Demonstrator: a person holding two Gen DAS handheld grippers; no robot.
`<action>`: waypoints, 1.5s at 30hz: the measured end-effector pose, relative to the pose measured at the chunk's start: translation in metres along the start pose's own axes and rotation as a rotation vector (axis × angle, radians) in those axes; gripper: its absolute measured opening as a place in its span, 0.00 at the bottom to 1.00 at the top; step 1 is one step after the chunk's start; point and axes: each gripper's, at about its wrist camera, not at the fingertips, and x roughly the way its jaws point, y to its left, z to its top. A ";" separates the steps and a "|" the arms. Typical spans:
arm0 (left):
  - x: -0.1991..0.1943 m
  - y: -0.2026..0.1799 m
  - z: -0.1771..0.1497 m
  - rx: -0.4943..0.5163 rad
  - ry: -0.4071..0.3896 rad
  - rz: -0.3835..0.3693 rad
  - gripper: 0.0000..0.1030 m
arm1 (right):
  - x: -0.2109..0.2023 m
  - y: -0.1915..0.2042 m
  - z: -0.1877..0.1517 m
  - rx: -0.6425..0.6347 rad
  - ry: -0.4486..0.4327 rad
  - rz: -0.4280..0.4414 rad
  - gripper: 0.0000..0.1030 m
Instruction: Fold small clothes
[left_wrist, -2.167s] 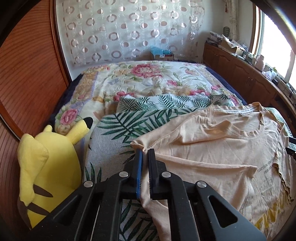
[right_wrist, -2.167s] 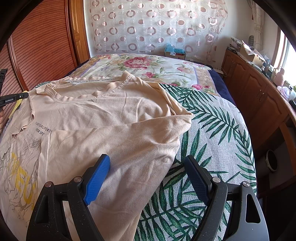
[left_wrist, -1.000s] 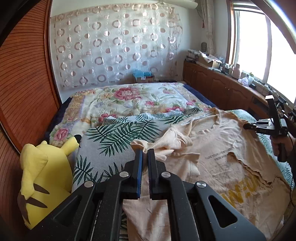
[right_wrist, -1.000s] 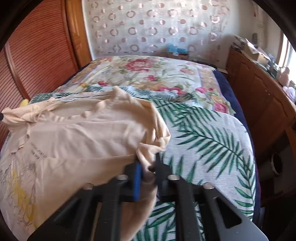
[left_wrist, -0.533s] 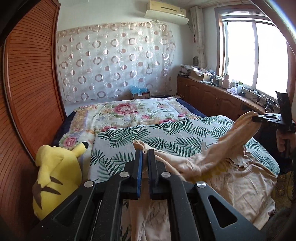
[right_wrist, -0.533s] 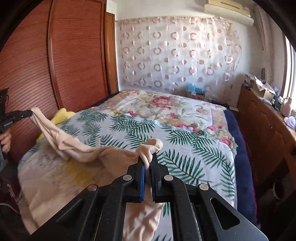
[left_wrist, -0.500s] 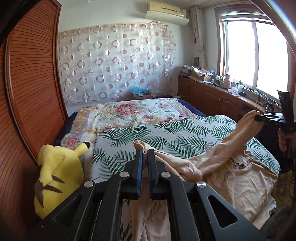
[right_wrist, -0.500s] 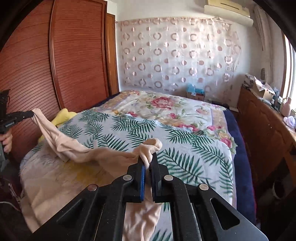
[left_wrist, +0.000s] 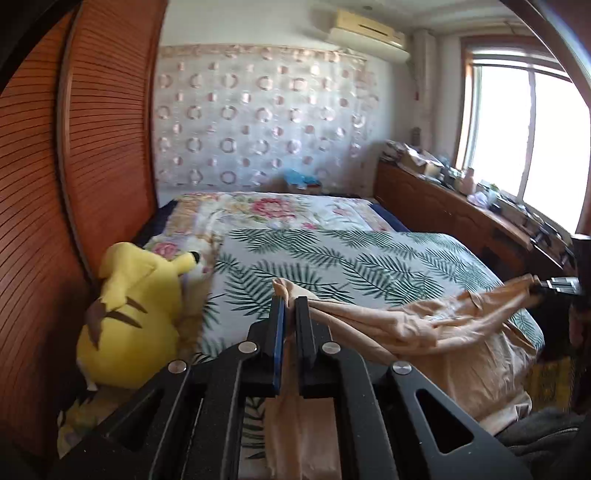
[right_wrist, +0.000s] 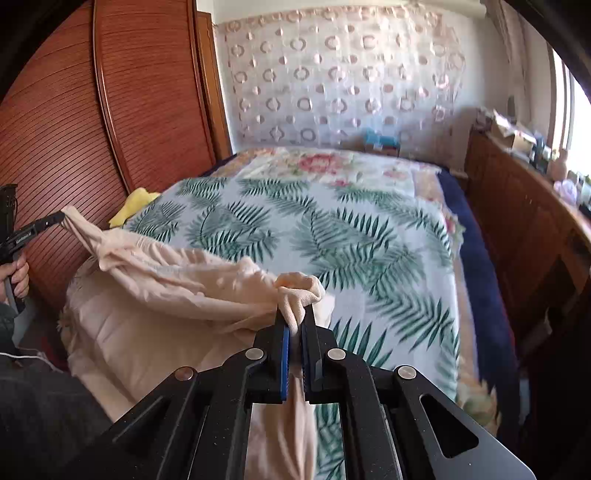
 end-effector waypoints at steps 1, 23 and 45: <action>-0.005 0.002 -0.001 -0.013 -0.006 0.004 0.06 | -0.003 0.001 0.001 0.015 0.007 0.010 0.05; 0.036 0.008 0.001 -0.027 0.067 0.013 0.72 | -0.022 0.010 0.023 -0.053 -0.037 -0.117 0.38; 0.157 0.024 -0.013 -0.002 0.319 -0.009 0.73 | 0.106 -0.027 0.025 0.023 0.114 -0.074 0.56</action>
